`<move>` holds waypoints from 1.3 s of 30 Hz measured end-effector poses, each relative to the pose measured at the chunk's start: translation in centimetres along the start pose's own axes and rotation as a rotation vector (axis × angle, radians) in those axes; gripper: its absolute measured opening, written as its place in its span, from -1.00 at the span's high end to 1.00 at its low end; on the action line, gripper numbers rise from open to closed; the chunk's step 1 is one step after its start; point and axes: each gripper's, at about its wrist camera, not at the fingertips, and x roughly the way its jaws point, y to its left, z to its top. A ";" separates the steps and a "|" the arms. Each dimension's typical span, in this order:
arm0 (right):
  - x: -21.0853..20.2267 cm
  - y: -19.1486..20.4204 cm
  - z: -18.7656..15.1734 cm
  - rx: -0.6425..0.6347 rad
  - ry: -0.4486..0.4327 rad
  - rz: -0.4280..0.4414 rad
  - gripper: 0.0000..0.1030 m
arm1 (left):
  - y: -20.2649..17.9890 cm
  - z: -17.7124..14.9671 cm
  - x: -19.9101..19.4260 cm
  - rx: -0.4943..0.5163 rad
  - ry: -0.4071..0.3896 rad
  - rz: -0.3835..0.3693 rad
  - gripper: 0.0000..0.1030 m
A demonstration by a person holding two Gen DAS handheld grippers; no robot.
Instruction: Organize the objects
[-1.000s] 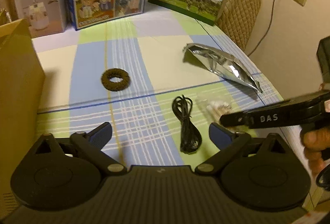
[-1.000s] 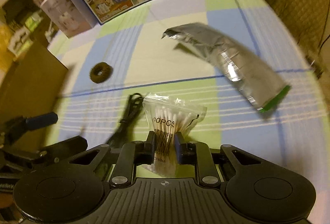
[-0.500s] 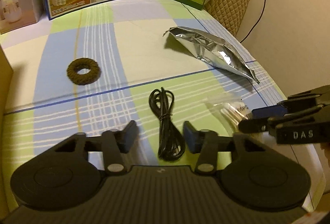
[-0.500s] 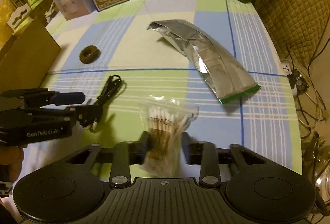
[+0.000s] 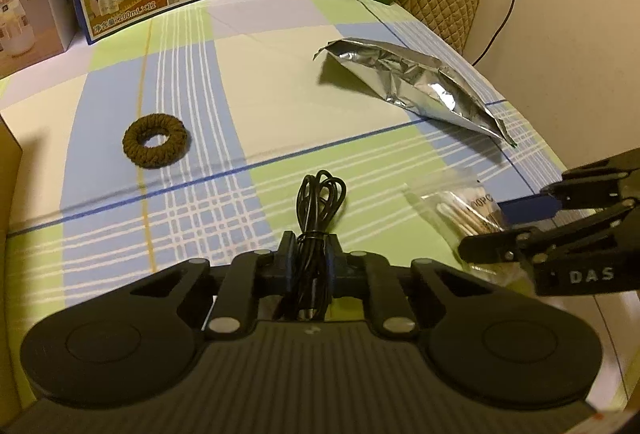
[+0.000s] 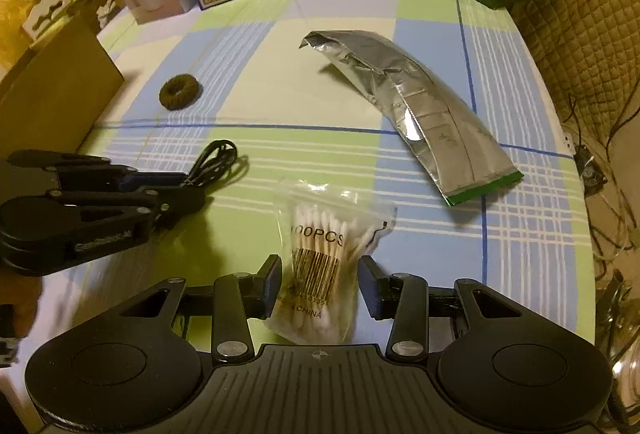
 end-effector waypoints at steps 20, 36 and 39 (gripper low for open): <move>0.4 0.8 1.0 0.065 0.000 0.005 0.62 | 0.1 -1.1 -0.7 0.110 -0.005 0.021 0.60; -1.8 0.8 1.6 0.094 -0.064 0.043 0.63 | 0.3 -1.2 -2.7 0.052 0.009 0.016 0.80; -2.6 1.2 1.5 0.098 -0.083 0.050 0.63 | 0.2 -1.3 -3.4 0.047 0.010 0.018 0.80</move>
